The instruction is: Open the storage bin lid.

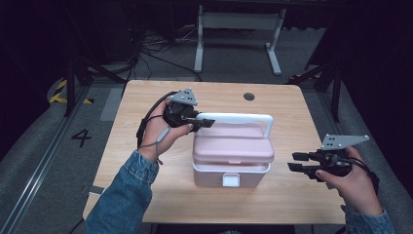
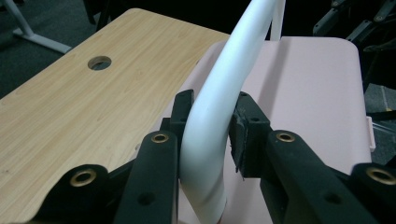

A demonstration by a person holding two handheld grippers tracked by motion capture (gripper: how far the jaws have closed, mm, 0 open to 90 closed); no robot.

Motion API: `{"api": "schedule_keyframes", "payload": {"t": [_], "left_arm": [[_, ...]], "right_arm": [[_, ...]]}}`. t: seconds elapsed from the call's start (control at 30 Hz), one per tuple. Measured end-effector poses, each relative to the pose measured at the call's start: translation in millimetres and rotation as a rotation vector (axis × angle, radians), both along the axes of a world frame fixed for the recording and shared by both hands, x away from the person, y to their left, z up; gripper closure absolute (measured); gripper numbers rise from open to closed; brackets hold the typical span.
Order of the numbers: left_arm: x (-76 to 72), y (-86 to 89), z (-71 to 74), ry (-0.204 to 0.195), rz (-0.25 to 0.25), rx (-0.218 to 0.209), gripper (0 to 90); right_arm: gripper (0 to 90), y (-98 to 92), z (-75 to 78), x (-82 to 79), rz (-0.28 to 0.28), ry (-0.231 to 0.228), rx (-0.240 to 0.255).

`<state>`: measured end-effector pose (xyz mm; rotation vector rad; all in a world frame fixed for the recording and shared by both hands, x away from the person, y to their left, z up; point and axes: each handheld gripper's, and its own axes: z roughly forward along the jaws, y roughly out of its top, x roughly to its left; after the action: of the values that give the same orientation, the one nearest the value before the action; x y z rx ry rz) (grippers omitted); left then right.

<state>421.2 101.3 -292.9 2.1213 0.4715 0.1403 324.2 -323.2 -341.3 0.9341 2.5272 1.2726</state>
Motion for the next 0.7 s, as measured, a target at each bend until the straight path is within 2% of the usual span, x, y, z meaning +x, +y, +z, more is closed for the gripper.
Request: {"api": "schedule_keyframes", "payload": {"t": [0.13, 0.23, 0.37, 0.47, 0.5, 0.7], "left_arm": [[2.8, -0.3, 2.3, 0.024, 0.005, 0.000, 73.7], [6.0, -0.2, 3.5, 0.044, 0.017, -0.011, 73.4], [10.4, 0.1, 4.6, 0.059, 0.029, -0.025, 73.1], [11.8, 0.3, 5.6, 0.071, 0.031, -0.025, 73.0], [12.3, 0.1, 5.7, 0.068, 0.029, -0.028, 73.1], [16.7, 0.6, 7.8, 0.108, 0.036, -0.039, 73.1]], "right_arm": [[58.5, 0.9, 1.7, -0.2, 0.009, 0.001, 0.018], [66.2, 4.2, 2.8, -1.2, 0.013, 0.005, 0.038], [77.2, 10.5, 5.1, -2.3, 0.042, -0.021, 0.069], [81.6, 16.6, 5.3, -1.4, 0.067, -0.032, 0.086], [82.5, 18.5, 5.4, -0.9, 0.071, -0.032, 0.089], [85.2, 26.8, 4.4, 2.3, 0.096, -0.031, 0.096]]}}
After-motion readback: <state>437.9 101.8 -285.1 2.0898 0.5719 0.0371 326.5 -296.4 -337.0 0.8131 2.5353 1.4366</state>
